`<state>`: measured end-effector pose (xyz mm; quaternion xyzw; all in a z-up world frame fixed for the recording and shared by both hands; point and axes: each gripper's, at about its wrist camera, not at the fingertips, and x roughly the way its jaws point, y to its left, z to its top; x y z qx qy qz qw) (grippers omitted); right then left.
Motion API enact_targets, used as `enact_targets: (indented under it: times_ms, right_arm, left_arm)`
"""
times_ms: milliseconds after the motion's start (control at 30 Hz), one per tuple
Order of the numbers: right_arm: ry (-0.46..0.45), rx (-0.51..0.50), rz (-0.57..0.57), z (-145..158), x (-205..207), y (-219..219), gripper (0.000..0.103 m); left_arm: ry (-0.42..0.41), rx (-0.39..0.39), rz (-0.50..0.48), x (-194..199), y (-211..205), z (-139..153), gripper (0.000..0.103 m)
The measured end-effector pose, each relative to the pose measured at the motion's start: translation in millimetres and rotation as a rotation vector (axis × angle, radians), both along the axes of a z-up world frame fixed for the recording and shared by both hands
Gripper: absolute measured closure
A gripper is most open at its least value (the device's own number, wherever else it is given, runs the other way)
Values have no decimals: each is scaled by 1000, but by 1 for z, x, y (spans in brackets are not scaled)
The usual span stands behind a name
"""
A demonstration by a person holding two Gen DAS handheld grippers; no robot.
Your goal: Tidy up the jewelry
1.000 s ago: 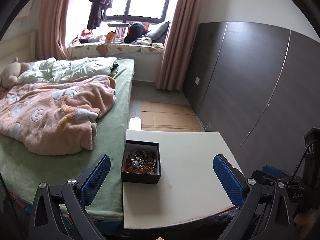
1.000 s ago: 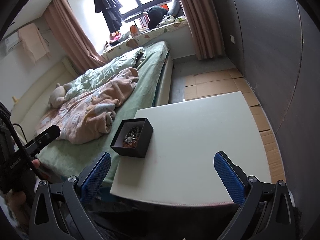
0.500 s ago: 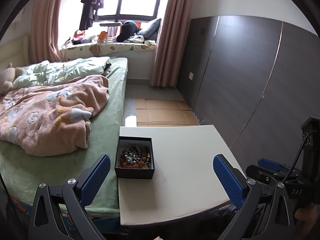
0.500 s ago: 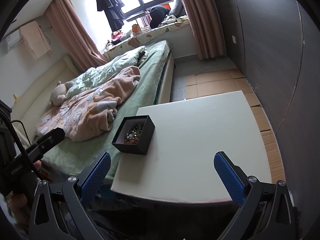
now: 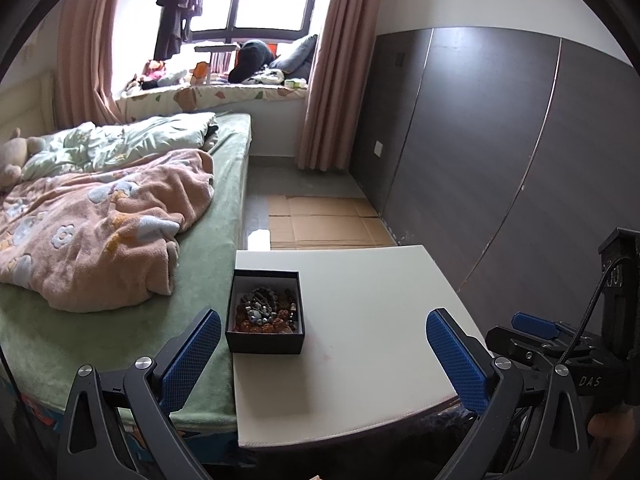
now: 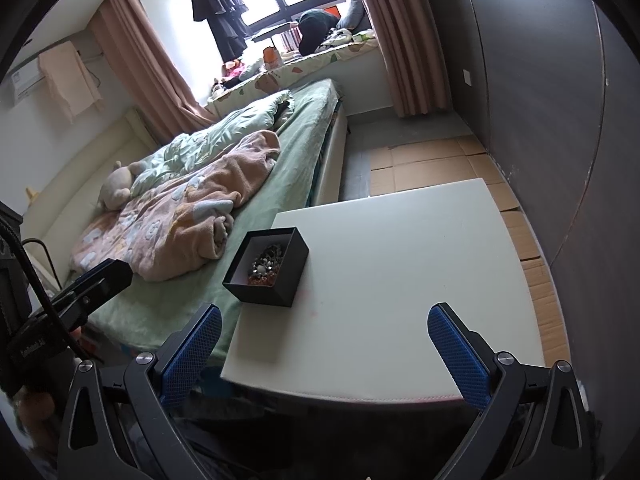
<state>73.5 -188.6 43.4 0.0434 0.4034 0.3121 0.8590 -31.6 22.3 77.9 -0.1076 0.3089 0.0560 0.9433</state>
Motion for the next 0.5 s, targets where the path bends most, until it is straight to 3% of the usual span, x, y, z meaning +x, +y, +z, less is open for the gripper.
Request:
enact_targets:
  times_ms: [500]
  right_arm:
    - [-2,-3,2,0,-1,2,0]
  left_arm:
    - [3,-3,2,-2,1,1,0]
